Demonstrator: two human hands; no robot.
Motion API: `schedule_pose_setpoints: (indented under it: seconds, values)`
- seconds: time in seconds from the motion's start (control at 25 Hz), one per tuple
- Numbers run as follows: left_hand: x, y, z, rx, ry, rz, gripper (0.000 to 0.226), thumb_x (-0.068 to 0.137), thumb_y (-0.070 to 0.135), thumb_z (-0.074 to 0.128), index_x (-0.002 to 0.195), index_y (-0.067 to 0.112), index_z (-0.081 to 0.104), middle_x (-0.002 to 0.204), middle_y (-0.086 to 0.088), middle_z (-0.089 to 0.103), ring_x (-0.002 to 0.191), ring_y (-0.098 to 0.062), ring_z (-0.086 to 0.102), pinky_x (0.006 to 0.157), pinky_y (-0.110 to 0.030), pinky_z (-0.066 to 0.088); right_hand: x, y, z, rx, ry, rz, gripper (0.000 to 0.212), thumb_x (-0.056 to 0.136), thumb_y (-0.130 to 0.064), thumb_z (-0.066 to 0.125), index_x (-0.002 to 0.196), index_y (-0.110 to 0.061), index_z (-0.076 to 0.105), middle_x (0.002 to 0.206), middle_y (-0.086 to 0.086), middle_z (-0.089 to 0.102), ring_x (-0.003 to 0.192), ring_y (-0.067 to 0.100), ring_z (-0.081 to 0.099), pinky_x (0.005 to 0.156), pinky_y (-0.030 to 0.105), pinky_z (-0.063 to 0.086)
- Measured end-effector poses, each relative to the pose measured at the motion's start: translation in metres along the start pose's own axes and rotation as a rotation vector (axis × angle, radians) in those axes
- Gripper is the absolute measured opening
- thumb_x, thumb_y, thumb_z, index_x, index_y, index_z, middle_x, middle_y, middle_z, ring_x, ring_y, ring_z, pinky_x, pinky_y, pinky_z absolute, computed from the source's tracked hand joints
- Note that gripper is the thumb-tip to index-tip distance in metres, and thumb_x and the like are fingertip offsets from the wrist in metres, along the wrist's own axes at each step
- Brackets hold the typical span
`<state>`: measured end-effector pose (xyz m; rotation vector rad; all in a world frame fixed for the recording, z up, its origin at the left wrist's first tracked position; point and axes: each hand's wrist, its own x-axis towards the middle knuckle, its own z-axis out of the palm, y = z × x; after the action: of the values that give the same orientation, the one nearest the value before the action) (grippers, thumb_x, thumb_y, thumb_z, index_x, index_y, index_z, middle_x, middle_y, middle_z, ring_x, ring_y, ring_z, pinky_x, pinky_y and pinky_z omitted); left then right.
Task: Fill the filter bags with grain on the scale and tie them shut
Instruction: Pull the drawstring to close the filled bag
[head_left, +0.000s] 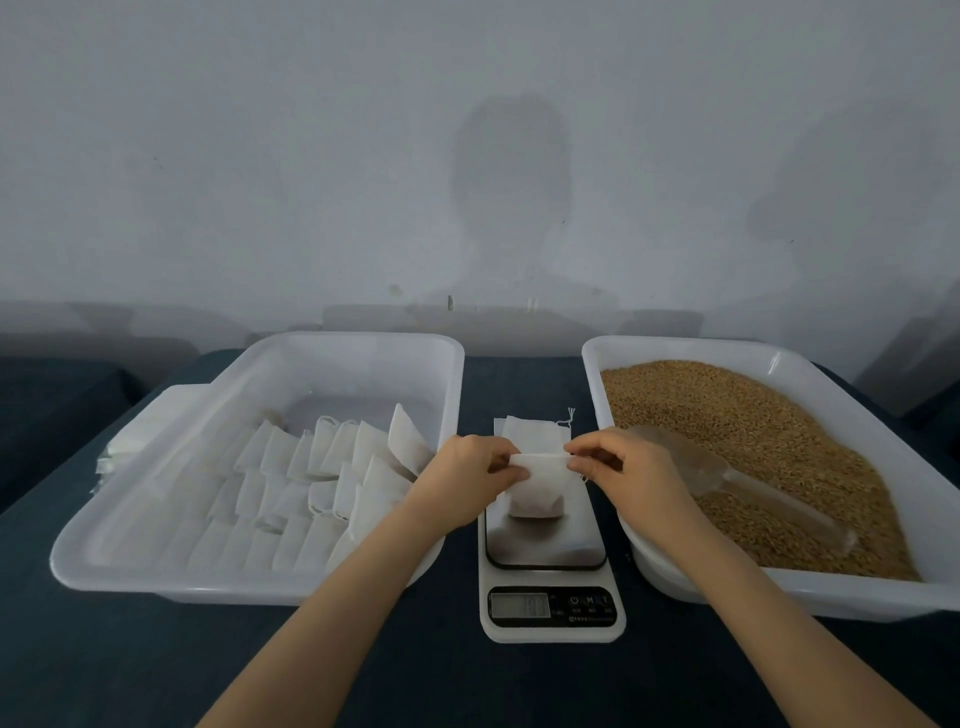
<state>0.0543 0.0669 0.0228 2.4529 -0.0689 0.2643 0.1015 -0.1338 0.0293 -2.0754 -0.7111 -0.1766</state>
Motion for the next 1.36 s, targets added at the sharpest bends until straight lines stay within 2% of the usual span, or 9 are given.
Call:
schedule_pose_setpoints:
  seconds: [0.2, 0.56, 0.84, 1.08, 1.36]
  values:
    - [-0.0003, 0.0010, -0.0008, -0.017, -0.017, -0.015, 0.017, 0.092, 0.028, 0.062, 0.100, 0.014, 0.070, 0.075, 0.006, 0.062, 0.067, -0.011, 0.058, 0.072, -0.026, 0.051, -0.0004, 0.0004, 0.0003, -0.006, 0.001, 0.001, 0.014, 0.082, -0.014, 0.070, 0.096, -0.018, 0.071, 0.085, -0.013, 0.063, 0.084, -0.008, 0.056, 0.073, 0.005, 0.042]
    - [0.0012, -0.0011, 0.0014, -0.013, -0.009, -0.021, 0.018, 0.091, 0.029, 0.063, 0.101, 0.015, 0.070, 0.070, 0.013, 0.057, 0.063, -0.003, 0.052, 0.065, -0.016, 0.042, -0.0001, 0.0001, 0.0004, 0.001, -0.003, 0.008, 0.013, 0.083, -0.014, 0.069, 0.096, -0.017, 0.071, 0.084, -0.014, 0.063, 0.081, -0.010, 0.056, 0.073, 0.006, 0.043]
    - [-0.0006, -0.0002, 0.0008, -0.015, -0.013, -0.015, 0.020, 0.092, 0.029, 0.062, 0.103, 0.015, 0.070, 0.074, 0.009, 0.058, 0.066, -0.005, 0.054, 0.070, -0.023, 0.047, -0.0002, -0.0001, 0.0003, -0.011, -0.006, 0.003, 0.014, 0.084, -0.013, 0.067, 0.097, -0.017, 0.070, 0.085, -0.011, 0.064, 0.081, -0.008, 0.057, 0.072, 0.005, 0.043]
    - [-0.0017, 0.0004, 0.0014, 0.000, -0.025, -0.010, 0.023, 0.093, 0.030, 0.060, 0.105, 0.012, 0.070, 0.084, -0.004, 0.068, 0.075, -0.020, 0.063, 0.078, -0.036, 0.055, -0.0007, 0.0001, 0.0002, -0.009, -0.004, -0.003, 0.014, 0.084, -0.013, 0.068, 0.096, -0.017, 0.071, 0.084, -0.012, 0.064, 0.081, -0.008, 0.058, 0.073, 0.005, 0.043]
    - [-0.0016, 0.0015, 0.0005, 0.001, -0.022, -0.016, 0.022, 0.093, 0.030, 0.060, 0.104, 0.013, 0.069, 0.077, 0.003, 0.062, 0.073, -0.017, 0.061, 0.076, -0.032, 0.054, -0.0007, -0.0001, 0.0000, 0.001, -0.014, 0.011, 0.013, 0.084, -0.014, 0.068, 0.096, -0.018, 0.070, 0.085, -0.012, 0.064, 0.081, -0.008, 0.058, 0.072, 0.004, 0.042]
